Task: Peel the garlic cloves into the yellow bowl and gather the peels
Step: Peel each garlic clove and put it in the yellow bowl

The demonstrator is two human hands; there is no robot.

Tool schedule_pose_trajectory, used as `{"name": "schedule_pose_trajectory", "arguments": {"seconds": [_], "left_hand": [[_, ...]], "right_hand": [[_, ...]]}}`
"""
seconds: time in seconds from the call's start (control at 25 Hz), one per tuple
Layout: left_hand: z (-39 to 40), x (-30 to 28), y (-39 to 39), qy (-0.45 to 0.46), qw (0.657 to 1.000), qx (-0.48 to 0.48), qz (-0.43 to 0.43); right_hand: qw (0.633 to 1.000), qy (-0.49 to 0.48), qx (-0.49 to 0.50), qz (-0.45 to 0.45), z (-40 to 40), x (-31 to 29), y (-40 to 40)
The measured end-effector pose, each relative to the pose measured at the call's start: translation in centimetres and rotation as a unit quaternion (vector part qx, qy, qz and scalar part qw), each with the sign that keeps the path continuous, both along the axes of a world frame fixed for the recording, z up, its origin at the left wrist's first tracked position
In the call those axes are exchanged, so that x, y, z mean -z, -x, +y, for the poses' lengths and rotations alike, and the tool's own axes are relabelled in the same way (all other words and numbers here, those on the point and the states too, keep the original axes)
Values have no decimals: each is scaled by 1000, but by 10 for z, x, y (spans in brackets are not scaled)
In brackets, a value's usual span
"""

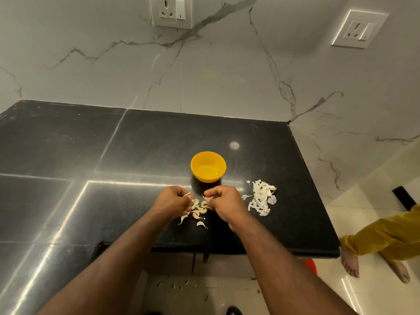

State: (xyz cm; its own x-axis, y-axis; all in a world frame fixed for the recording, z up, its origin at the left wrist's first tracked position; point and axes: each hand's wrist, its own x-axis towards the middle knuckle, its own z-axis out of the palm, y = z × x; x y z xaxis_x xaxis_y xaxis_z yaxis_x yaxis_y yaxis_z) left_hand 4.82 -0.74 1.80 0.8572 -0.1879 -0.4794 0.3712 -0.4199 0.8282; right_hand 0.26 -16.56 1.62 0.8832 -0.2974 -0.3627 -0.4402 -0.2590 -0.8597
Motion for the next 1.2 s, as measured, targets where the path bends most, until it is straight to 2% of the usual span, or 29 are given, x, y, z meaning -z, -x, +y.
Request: {"name": "schedule_pose_trajectory", "arguments": {"seconds": [0.16, 0.32, 0.4, 0.52, 0.64, 0.88, 1.2], "left_hand": [[-1, -5, -4, 66, 995, -62, 48], [0, -10, -5, 167, 978, -97, 82], [-2, -13, -4, 202, 971, -98, 86], [-5, -18, -1, 234, 965, -77, 90], [-7, -18, 2, 247, 964, -45, 89], [-5, -16, 5, 257, 962, -42, 84], [-5, -21, 4, 269, 959, -56, 66]], "right_hand": [[1000, -4, -15, -4, 1, -3, -2], [998, 47, 22, -47, -4, -5, -4], [997, 12, 38, -63, -3, -10, -3], [997, -41, -32, -48, 5, -22, 2], [995, -40, -86, -40, 14, -26, 6], [996, -50, -64, -25, 11, -27, 1], [996, 39, -57, -59, 14, -22, 1]]}}
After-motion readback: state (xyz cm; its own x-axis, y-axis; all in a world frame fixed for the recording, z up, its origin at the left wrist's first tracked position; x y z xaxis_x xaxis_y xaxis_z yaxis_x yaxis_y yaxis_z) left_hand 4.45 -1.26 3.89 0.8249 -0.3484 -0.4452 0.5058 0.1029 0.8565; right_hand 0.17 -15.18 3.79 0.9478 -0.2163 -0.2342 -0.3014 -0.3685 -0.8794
